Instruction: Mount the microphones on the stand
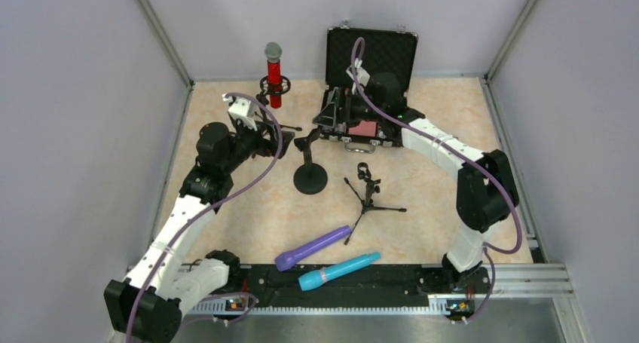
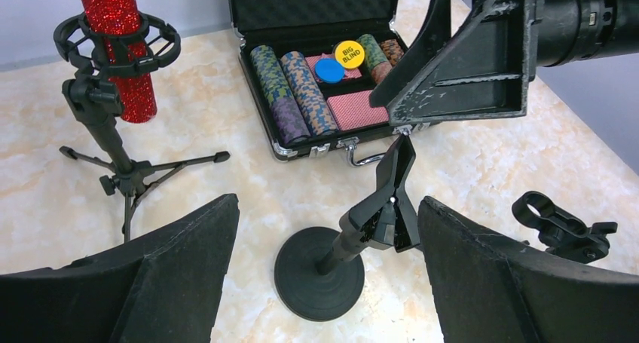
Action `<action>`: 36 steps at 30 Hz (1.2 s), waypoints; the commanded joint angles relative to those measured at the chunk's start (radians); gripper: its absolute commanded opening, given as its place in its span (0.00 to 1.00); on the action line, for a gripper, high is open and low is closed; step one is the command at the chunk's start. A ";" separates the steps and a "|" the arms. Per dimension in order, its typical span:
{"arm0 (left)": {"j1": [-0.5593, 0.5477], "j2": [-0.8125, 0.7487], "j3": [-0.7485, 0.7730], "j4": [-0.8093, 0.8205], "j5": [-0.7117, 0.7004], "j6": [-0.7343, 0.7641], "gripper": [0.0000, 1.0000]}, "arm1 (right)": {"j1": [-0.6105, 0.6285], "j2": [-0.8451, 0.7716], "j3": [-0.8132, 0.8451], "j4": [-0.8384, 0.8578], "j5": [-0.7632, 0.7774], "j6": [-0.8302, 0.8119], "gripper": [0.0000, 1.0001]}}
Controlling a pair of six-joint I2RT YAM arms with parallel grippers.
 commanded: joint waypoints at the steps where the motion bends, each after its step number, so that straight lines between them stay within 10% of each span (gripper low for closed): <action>1: 0.007 -0.033 -0.014 -0.002 -0.024 -0.011 0.93 | 0.031 0.040 0.077 0.046 -0.068 0.041 0.86; 13: 0.010 -0.042 -0.032 -0.033 -0.044 0.009 0.93 | 0.042 0.079 0.066 0.107 -0.171 0.116 0.39; 36: 0.011 -0.035 -0.020 -0.065 -0.066 0.056 0.93 | 0.040 -0.021 -0.017 0.092 -0.130 0.116 0.24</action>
